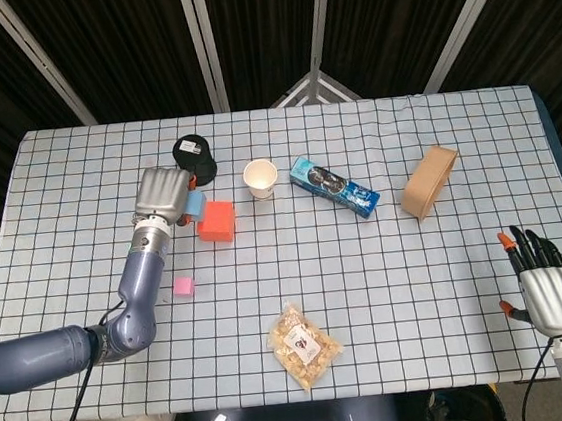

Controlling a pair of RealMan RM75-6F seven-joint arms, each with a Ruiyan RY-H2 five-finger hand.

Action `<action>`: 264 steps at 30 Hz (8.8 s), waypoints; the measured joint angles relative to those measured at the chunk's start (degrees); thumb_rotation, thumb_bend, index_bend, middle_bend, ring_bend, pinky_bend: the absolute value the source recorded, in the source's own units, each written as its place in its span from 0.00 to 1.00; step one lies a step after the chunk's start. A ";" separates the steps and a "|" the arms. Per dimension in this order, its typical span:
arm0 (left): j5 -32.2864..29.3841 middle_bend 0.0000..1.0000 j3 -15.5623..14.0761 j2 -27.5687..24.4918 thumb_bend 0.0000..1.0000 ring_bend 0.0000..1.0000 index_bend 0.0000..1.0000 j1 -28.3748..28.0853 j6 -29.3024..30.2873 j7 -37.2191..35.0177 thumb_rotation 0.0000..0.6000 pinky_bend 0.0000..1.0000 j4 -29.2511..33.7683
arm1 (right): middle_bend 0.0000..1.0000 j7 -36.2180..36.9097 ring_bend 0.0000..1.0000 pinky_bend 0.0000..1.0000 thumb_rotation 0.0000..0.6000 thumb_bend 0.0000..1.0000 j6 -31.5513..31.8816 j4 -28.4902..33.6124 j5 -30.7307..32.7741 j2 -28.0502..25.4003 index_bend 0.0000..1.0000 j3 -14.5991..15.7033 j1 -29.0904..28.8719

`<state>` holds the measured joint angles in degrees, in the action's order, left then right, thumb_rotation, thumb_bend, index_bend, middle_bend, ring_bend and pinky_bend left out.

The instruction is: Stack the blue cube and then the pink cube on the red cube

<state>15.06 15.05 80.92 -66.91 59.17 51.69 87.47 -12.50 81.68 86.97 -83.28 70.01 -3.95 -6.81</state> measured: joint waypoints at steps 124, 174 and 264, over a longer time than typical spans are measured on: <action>-6.15 0.89 7.07 13.10 0.32 0.69 0.45 -1.97 7.86 8.36 1.00 0.69 -6.94 | 0.00 0.94 0.00 0.13 1.00 0.11 -0.96 -0.49 -0.19 -0.08 0.00 0.49 -0.55; -5.89 0.89 7.00 12.48 0.32 0.69 0.40 -1.97 7.50 8.55 1.00 0.69 -6.77 | 0.00 0.67 0.00 0.11 1.00 0.11 -1.37 -0.44 0.08 0.09 0.00 0.62 -0.67; 17.47 0.87 -14.55 4.43 0.27 0.69 0.32 18.80 -0.68 -7.89 1.00 0.70 4.07 | 0.00 0.79 0.00 0.11 1.00 0.11 -2.07 0.41 -0.66 -0.23 0.00 1.35 -0.93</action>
<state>32.53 0.50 85.35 -48.11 58.49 43.80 91.54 -11.70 79.60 87.38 -83.94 69.78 -2.61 -7.75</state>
